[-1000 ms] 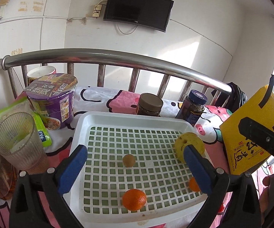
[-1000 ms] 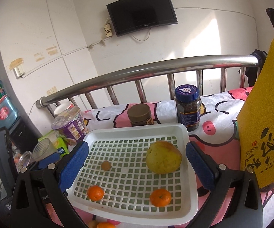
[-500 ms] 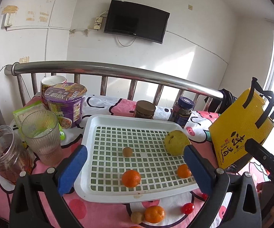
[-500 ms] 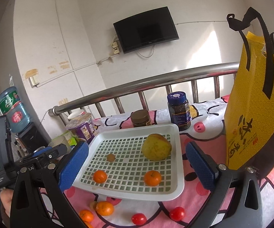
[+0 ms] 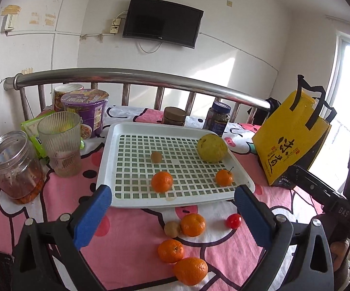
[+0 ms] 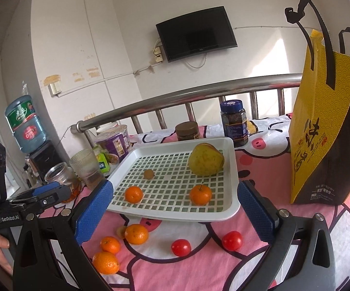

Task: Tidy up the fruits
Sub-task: 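Withdraw both open tools from the tray toward the fruit on the bedspread, then grasp a large orange with the left tool while the right tool grasps a red tomato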

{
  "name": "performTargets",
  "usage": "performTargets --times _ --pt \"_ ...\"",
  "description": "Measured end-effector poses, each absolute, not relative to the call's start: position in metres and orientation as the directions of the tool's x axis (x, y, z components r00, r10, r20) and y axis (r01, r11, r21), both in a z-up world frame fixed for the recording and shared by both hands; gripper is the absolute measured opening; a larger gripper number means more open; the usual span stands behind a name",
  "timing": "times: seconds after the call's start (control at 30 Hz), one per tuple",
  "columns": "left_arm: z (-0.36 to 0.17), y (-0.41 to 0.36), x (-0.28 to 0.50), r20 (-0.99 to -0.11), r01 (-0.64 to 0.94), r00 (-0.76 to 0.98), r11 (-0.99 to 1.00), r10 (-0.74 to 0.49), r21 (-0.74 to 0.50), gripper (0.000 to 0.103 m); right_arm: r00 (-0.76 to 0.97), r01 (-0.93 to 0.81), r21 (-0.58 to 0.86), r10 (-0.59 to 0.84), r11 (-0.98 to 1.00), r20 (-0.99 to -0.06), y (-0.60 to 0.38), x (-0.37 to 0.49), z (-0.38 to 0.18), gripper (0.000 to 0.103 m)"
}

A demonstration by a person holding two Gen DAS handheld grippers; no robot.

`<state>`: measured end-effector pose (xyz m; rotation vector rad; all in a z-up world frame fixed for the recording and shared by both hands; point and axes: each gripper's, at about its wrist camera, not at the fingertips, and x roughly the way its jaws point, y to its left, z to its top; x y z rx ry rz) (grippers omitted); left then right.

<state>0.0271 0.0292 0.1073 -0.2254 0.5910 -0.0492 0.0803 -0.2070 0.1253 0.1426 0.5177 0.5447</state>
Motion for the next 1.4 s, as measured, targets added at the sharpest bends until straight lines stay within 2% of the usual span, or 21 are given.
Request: performTargets --times 0.5,0.7,0.8,0.87,1.0,1.1,1.23,1.4 --pt "0.056 0.009 0.002 -0.652 0.031 0.74 0.977 -0.164 -0.21 0.102 0.644 -0.509 0.2 0.525 0.837 -0.556 -0.184 0.066 0.081 0.103" --pt "0.032 0.0 0.003 -0.708 0.066 0.677 0.975 -0.201 -0.214 0.092 0.614 -0.525 0.182 0.517 0.832 -0.596 -0.177 0.066 0.07 0.099" --pt "0.027 -0.004 0.004 -0.715 0.078 0.666 0.973 -0.213 -0.217 0.09 0.596 -0.531 0.173 0.51 0.83 -0.62 -0.175 0.068 0.063 0.094" --pt "0.023 -0.004 0.006 -0.722 0.081 0.654 0.97 -0.224 -0.228 0.085 0.574 -0.537 0.174 0.509 0.825 -0.642 -0.173 0.071 0.056 0.085" --pt "0.017 -0.005 0.008 -0.735 0.085 0.633 0.966 -0.241 -0.243 0.08 0.534 -0.535 0.182 0.497 0.825 -0.684 -0.17 0.077 0.044 0.079" --pt "0.015 -0.007 0.01 -0.743 0.093 0.621 0.965 -0.249 -0.246 0.071 0.517 -0.532 0.178 0.484 0.828 -0.706 -0.167 0.079 0.038 0.075" --pt "0.012 -0.011 0.012 -0.757 0.092 0.611 0.97 -0.234 -0.226 0.066 0.498 -0.527 0.165 0.46 0.834 -0.735 -0.163 0.083 0.031 0.061" --pt "0.012 -0.013 0.012 -0.759 0.088 0.615 0.975 -0.215 -0.205 0.062 0.501 -0.522 0.154 0.448 0.839 -0.74 -0.162 0.086 0.029 0.056"
